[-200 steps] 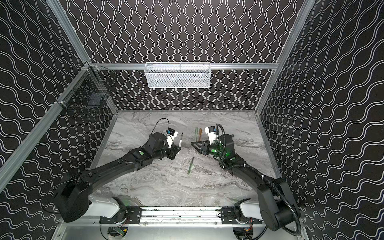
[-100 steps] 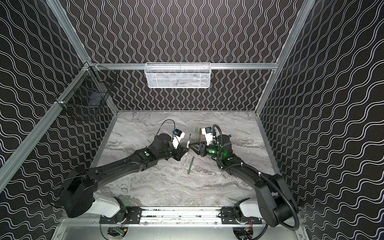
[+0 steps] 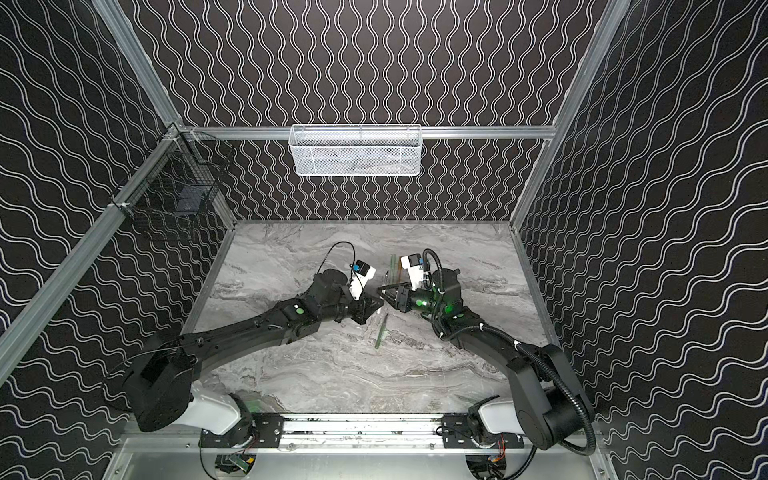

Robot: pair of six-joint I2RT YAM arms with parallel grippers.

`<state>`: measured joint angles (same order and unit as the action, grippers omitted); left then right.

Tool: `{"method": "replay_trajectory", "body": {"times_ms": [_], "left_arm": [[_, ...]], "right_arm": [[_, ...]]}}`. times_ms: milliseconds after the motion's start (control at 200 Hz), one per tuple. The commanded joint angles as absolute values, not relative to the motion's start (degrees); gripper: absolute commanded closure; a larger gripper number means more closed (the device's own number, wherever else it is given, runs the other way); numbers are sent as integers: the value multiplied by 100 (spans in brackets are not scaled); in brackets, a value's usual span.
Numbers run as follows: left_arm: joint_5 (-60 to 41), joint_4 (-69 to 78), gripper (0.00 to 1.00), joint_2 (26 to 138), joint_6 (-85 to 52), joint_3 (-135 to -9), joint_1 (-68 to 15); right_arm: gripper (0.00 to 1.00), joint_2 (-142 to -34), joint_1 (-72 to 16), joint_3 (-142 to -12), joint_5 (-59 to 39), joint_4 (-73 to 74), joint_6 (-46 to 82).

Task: Insert the pens into the pen caps
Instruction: 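Lift the pink pen upright with the left gripper toward the right gripper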

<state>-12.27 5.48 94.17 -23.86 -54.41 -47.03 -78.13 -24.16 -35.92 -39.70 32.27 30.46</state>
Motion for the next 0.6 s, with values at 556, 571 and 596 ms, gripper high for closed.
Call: {"method": "replay_trajectory", "body": {"times_ms": [556,571,596], "left_arm": [[-1442,1282,62,9514,-2531,-5238,-4730],[-1446,1286,63,9523,-2539,-5246,-4729],[-1456,1304,64,9540,-2540,-5247,-4733]], "right_arm": [[97,-7742,-2442,-3596,-3937,3419,3169],[97,-7742,-2443,-3594,-3939,3417,3165],[97,-7742,-2443,-3590,-3946,3418,3157]]}}
